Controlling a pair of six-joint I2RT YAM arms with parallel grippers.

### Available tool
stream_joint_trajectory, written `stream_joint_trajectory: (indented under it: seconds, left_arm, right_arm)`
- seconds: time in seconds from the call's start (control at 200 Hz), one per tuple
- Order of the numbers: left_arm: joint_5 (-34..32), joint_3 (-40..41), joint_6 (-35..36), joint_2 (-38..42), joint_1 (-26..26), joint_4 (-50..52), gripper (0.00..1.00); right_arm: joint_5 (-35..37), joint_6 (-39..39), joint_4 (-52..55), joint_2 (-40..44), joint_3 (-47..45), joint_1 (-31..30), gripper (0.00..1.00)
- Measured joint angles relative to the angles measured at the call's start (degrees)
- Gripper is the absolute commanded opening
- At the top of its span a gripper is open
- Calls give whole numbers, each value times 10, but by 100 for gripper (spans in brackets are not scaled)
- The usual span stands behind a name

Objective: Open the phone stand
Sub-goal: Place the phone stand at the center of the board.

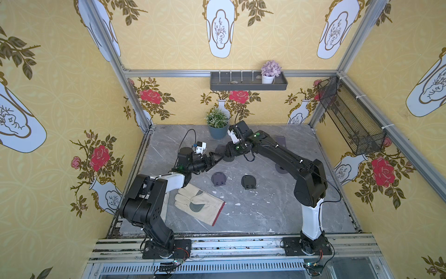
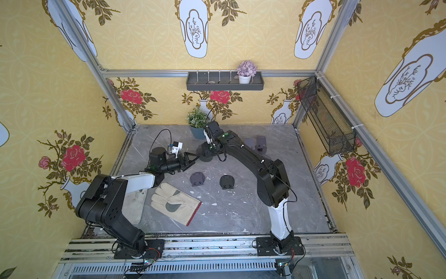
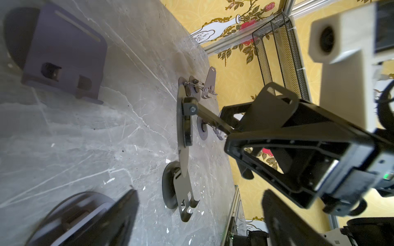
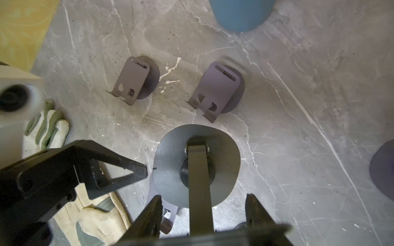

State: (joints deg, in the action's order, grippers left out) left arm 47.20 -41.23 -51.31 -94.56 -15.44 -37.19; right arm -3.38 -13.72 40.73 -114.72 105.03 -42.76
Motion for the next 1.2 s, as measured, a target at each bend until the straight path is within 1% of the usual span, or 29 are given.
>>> stream_joint_trajectory:
  seconds: [0.245,0.48,0.705,0.94,1.2]
  left_arm:
    - [-28,0,34,19,0,40,99]
    - [-46,-6,75,36,0,92,99]
    - [-54,-6,94,37,0,115,99]
    - [-55,-6,96,37,0,121,99]
    - [-54,-6,96,36,0,124,99]
  right_arm:
    - [16,0,3,21,-24,40,41]
    - [37,-7,11,66,-100,76,41]
    - [51,-15,10,102,-181,103,41]
    - [64,-19,-1,104,-238,122,41]
    - [81,-23,-8,90,-265,153,41]
